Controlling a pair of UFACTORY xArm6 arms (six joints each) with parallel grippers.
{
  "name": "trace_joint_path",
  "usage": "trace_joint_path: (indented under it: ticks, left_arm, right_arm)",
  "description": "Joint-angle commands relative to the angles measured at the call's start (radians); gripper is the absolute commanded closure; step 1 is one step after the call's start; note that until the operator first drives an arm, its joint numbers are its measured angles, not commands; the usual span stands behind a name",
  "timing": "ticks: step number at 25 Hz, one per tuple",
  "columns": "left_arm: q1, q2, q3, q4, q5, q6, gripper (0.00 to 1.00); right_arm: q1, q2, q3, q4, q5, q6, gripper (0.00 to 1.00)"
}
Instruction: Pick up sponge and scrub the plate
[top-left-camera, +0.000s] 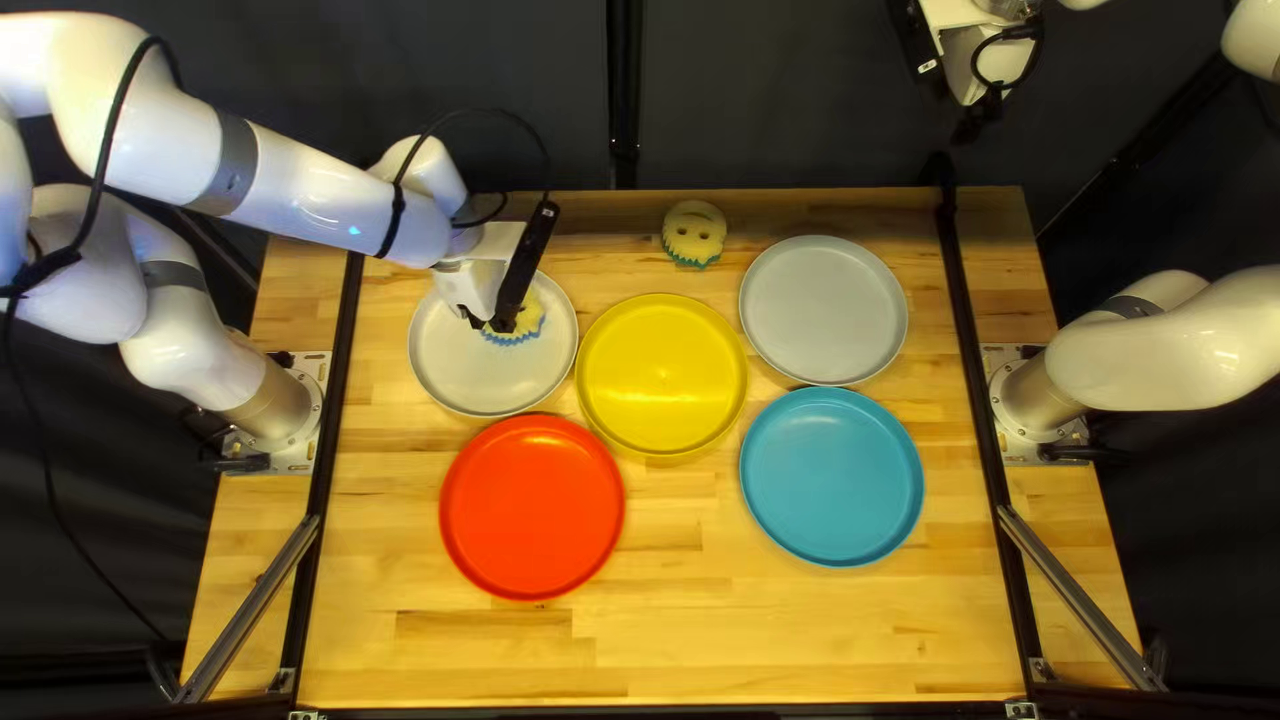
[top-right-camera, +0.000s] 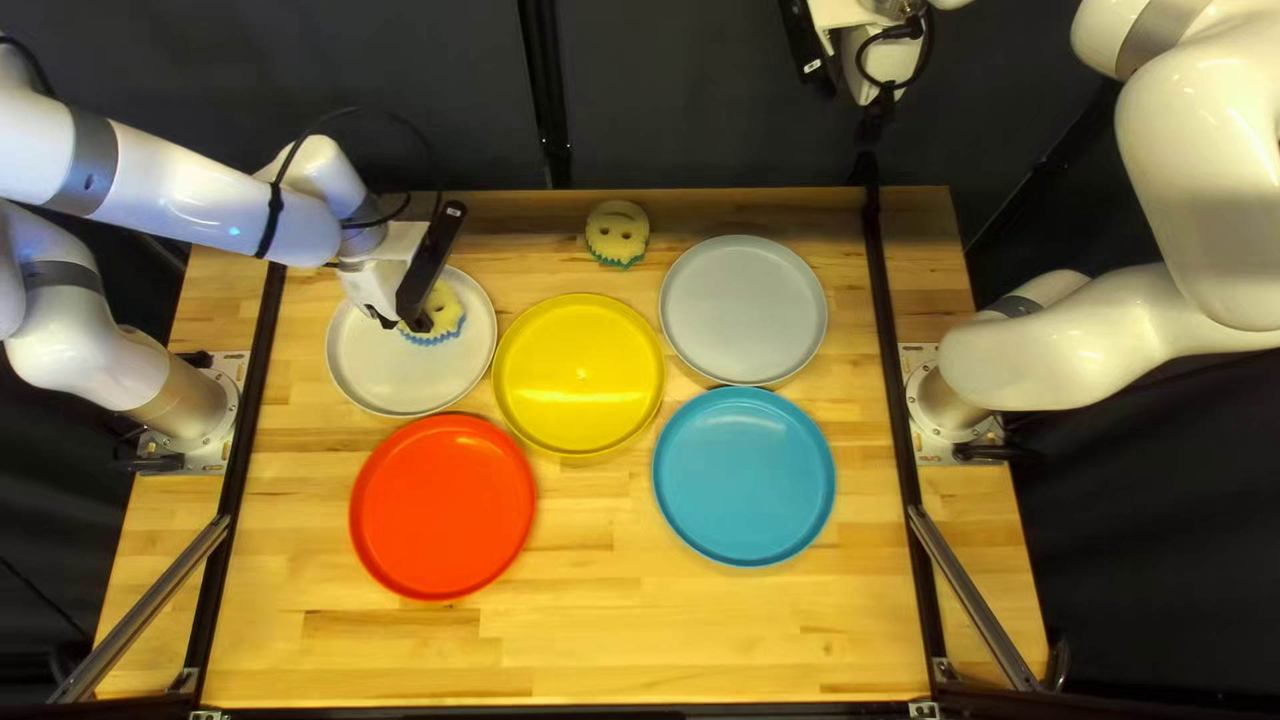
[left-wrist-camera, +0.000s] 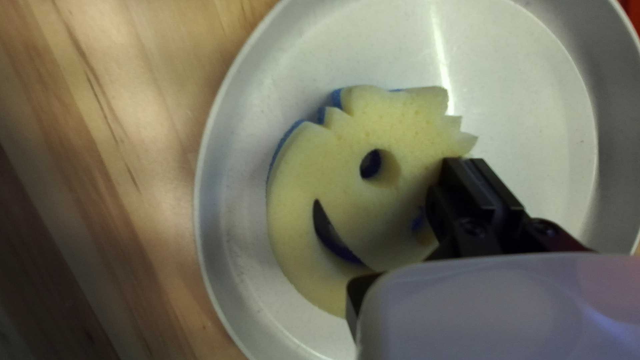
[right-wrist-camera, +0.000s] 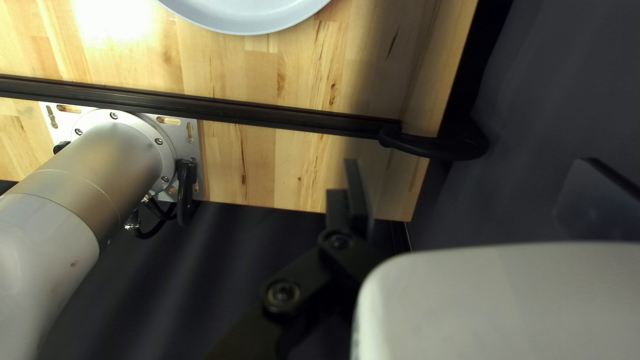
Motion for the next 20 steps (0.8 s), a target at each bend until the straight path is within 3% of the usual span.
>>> trace_joint_path:
  ticks: [1, 11, 20]
  left_arm:
    - [0.046, -0.057, 0.055, 0.026, 0.023, 0.009, 1.00]
    - [0.102, -0.130, 0.141, 0.031, 0.041, 0.024, 1.00]
    - [0.047, 0.021, -0.002, 0.003, 0.014, 0.017, 1.00]
  right_arm:
    - [0.000, 0.000, 0.000, 0.000, 0.000, 0.000, 0.00]
    - [0.000, 0.000, 0.000, 0.000, 0.000, 0.000, 0.00]
    - [0.000, 0.000, 0.000, 0.000, 0.000, 0.000, 0.00]
